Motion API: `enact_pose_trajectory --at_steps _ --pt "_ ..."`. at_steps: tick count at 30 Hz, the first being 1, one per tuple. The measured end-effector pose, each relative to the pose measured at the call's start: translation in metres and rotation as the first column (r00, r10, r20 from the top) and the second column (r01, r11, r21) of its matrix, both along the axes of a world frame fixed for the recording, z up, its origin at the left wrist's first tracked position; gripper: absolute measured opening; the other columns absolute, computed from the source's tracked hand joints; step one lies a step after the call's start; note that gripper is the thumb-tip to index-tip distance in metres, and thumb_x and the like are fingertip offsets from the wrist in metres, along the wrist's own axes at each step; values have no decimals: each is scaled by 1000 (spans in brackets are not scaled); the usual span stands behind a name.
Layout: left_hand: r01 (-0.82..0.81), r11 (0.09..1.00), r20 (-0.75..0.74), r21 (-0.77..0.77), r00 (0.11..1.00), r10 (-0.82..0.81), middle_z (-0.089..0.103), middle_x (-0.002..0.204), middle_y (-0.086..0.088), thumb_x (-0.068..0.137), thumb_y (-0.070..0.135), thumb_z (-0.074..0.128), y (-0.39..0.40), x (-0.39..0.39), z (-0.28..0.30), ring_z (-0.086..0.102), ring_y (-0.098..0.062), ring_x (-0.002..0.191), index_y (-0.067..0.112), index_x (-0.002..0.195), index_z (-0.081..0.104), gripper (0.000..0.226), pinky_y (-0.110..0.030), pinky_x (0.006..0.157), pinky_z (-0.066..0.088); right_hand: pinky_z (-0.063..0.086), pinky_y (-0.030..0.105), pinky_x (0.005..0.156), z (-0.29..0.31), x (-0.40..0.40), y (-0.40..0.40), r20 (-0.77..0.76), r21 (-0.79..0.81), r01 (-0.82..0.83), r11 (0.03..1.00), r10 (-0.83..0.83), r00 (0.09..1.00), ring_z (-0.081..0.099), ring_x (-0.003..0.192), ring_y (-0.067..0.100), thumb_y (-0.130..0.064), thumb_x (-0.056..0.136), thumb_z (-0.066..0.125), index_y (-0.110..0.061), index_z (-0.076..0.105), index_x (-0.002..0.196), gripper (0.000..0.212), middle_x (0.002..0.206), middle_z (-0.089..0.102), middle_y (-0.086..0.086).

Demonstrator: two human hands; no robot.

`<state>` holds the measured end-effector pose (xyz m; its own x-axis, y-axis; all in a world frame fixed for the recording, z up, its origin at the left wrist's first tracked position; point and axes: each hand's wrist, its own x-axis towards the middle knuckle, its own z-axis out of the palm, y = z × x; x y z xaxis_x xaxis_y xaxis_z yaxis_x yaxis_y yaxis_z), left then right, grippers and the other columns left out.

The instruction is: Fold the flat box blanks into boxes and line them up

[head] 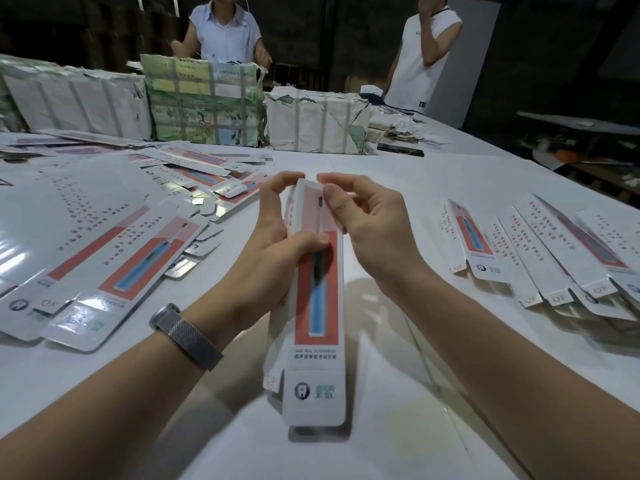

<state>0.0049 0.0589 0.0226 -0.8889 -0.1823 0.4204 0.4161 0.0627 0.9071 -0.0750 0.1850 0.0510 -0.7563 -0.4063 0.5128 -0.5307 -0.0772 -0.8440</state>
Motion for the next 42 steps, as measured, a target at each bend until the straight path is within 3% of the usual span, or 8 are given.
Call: enact_pose_trajectory --at_steps 4,10,16,19,25,32,39,42 --pt "12 997 -60 82 998 -7 68 114 -7 86 6 56 2 0 6 72 -14 91 40 120 34 53 -28 72 58 48 19 76 0 9 -2 -288 140 185 973 -139 947 54 87 5 -26 92 68 -22 67 122 30 101 49 -8" --pt "74 971 72 227 993 -93 74 111 2 84 23 44 1 3 11 71 -20 90 46 127 36 50 -36 66 59 41 18 92 12 16 -1 -208 403 108 909 -24 978 52 102 2 -59 86 53 -23 46 147 70 111 43 -6" --pt "107 993 140 -54 985 -98 66 127 16 72 28 49 0 5 11 67 -8 104 70 135 27 79 -35 81 54 36 13 77 32 -1 19 -361 559 282 780 -77 929 48 88 2 -53 75 53 -33 45 147 75 108 45 -8" --pt "-45 975 105 -220 992 70 60 130 13 74 24 47 -2 5 7 63 -8 109 77 120 40 70 -37 87 52 40 29 82 41 -27 37 -443 632 460 624 -196 875 49 102 13 -49 81 60 -34 49 143 65 111 44 -5" --pt "-133 977 76 -166 986 147 73 102 8 73 23 51 -15 -1 -2 69 -10 95 50 97 72 42 -42 76 52 45 41 90 47 -103 125 -413 770 612 182 -589 695 48 115 32 -32 86 58 -21 61 116 32 120 60 8" --pt "-124 967 155 -222 975 161 75 99 7 75 22 51 -22 -11 -10 71 -10 90 43 97 74 39 -42 76 51 36 49 97 20 -133 167 -533 726 687 -33 -658 532 40 119 33 -29 90 61 -20 58 118 29 129 47 9" --pt "-222 915 137 -338 950 281 74 93 13 72 24 52 -16 -4 -3 67 -5 89 43 91 73 34 -38 75 49 40 34 74 30 -100 104 -525 613 719 328 -510 681 56 105 25 -29 89 60 -28 68 112 24 114 63 0" --pt "-333 759 61 -559 896 439 71 97 12 75 27 52 -25 -3 4 62 -5 93 39 92 69 27 -33 76 46 36 30 69 25 -60 62 -501 572 616 542 -364 785 58 90 22 -33 87 57 -31 69 97 16 89 64 -7"
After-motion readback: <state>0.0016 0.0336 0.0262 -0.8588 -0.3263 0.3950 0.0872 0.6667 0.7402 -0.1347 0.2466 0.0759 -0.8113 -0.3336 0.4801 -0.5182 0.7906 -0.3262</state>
